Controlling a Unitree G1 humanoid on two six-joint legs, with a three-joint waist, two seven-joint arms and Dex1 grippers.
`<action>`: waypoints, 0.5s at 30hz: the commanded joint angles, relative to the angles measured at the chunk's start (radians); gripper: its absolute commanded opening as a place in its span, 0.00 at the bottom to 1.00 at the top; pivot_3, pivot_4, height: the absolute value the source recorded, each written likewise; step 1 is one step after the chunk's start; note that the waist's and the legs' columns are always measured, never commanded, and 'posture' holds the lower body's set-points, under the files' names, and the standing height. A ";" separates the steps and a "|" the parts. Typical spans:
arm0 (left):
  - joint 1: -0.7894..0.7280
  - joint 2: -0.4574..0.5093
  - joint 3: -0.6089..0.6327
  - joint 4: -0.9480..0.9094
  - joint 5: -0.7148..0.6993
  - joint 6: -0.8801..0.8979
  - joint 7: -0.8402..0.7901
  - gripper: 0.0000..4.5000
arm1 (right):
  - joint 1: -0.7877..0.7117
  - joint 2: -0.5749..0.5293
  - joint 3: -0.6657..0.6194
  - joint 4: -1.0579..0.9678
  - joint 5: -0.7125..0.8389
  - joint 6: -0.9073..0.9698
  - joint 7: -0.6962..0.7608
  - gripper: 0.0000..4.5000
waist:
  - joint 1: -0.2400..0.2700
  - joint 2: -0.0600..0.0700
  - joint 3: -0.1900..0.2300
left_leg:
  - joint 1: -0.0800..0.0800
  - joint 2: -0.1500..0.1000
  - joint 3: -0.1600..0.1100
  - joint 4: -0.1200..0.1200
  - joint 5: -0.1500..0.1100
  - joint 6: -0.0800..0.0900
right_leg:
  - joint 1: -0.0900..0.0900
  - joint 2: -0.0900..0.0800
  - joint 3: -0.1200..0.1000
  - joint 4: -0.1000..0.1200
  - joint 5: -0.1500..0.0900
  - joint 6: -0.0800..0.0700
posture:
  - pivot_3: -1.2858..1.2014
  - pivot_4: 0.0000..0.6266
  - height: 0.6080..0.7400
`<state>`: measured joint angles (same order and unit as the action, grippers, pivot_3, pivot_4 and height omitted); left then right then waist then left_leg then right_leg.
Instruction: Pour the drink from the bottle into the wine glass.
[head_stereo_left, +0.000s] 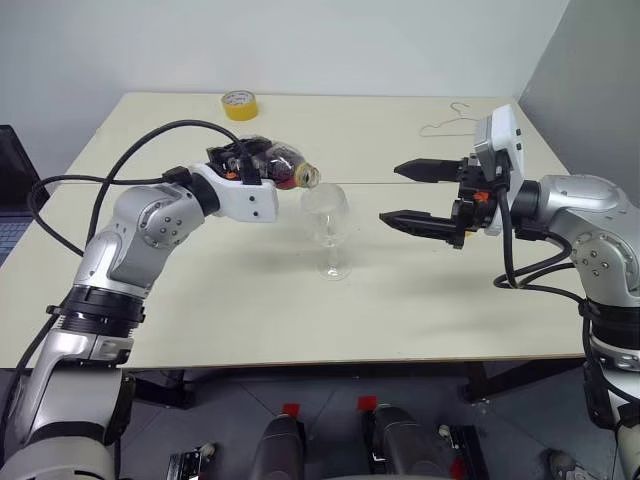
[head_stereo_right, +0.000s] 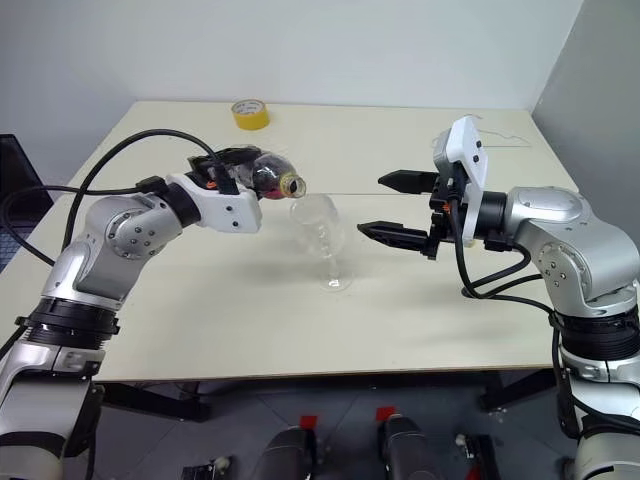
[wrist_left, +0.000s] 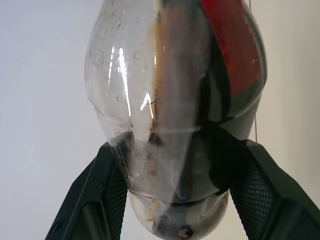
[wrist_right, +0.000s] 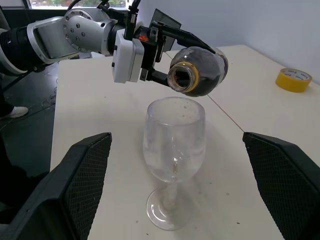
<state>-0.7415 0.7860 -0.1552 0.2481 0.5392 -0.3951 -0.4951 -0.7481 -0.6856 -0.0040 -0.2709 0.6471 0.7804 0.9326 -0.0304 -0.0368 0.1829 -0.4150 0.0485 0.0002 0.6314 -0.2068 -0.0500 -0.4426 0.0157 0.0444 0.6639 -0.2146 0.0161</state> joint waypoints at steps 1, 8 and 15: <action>-0.024 0.021 0.013 -0.017 0.015 -0.023 0.042 0.63 | -0.016 -0.006 -0.009 -0.031 0.001 -0.011 -0.002 1.00 | 0.000 0.000 0.000 | 0.000 0.000 0.000 0.000 0.000 0.000 | 0.000 0.000 0.000 0.000 0.000 0.000 | 0.52 0.24 1.00; -0.037 0.026 0.009 -0.002 0.044 -0.051 0.067 0.63 | -0.014 -0.005 -0.006 -0.032 0.001 -0.011 -0.006 1.00 | 0.000 0.000 0.000 | 0.000 0.000 0.000 0.000 0.000 0.000 | 0.000 0.000 0.000 0.000 0.000 0.000 | 0.52 0.24 1.00; -0.049 0.028 0.007 0.013 0.076 -0.075 0.106 0.63 | -0.011 -0.005 -0.005 -0.032 -0.002 -0.014 -0.008 1.00 | 0.000 0.000 0.000 | 0.000 0.000 0.000 0.000 0.000 0.000 | 0.000 0.000 0.000 0.000 0.000 0.000 | 0.52 0.24 1.00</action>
<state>-0.7482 0.7916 -0.1631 0.2821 0.6109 -0.4566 -0.4244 -0.7481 -0.6855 0.0057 -0.2709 0.6467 0.7804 0.9317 -0.0303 -0.0368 0.1829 -0.4151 0.0485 0.0003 0.6318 -0.2068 -0.0500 -0.4425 0.0157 0.0446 0.6642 -0.2145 0.0162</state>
